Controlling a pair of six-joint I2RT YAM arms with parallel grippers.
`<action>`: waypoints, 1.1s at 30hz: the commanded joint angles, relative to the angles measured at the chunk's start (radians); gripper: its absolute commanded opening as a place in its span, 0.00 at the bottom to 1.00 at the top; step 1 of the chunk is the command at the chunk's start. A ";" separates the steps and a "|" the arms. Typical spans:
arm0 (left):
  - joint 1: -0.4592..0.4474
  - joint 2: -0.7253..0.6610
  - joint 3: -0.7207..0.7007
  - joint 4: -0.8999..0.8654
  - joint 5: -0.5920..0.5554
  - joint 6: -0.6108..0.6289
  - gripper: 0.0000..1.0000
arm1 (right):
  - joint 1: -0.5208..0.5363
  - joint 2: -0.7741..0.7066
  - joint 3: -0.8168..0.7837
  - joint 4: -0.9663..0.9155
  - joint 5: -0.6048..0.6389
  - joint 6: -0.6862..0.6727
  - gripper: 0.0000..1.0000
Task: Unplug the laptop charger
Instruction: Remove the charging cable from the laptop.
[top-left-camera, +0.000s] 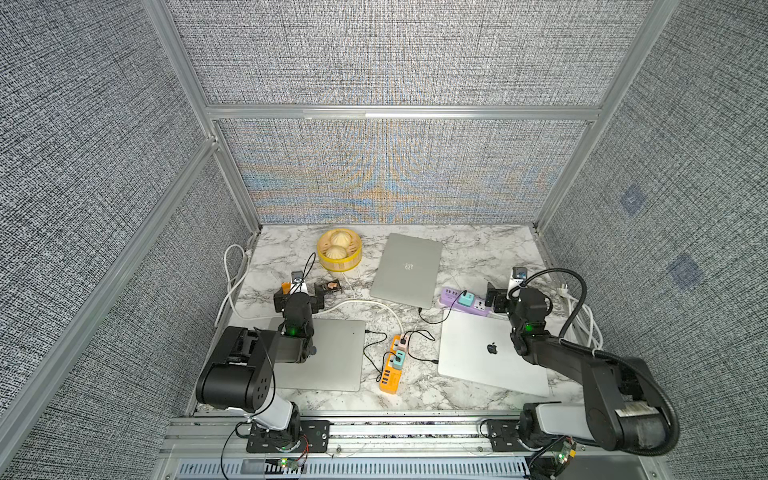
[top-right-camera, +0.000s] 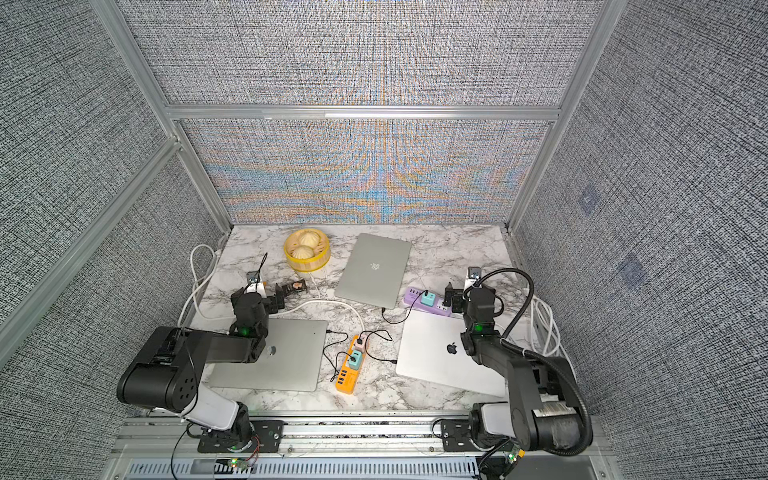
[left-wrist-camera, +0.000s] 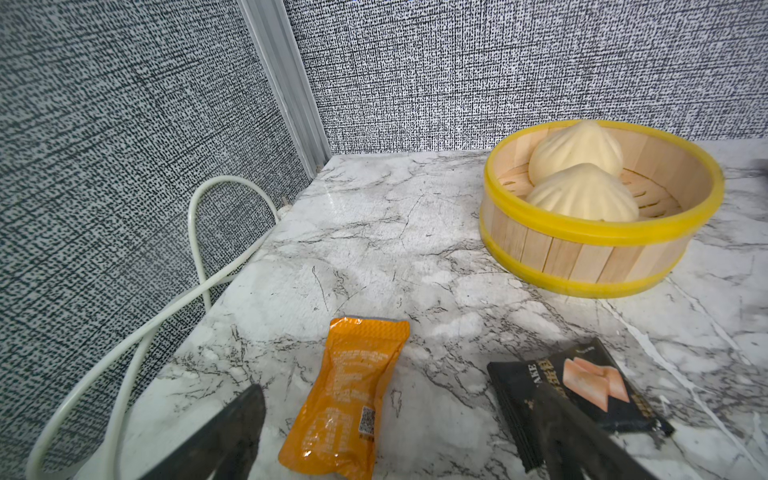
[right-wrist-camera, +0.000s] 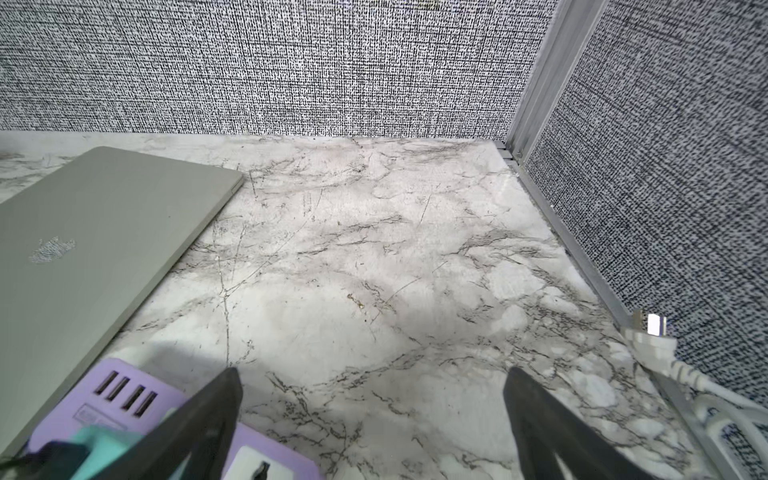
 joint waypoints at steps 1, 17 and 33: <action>-0.005 -0.046 -0.012 0.009 -0.005 0.015 1.00 | 0.002 -0.079 0.039 -0.196 0.050 0.081 0.99; -0.027 -0.341 0.729 -1.507 0.350 -0.252 1.00 | 0.102 -0.178 0.528 -1.129 -0.029 0.393 0.99; -0.211 0.031 0.919 -1.523 0.747 -0.637 0.86 | 0.395 0.217 1.063 -1.543 -0.029 0.541 0.98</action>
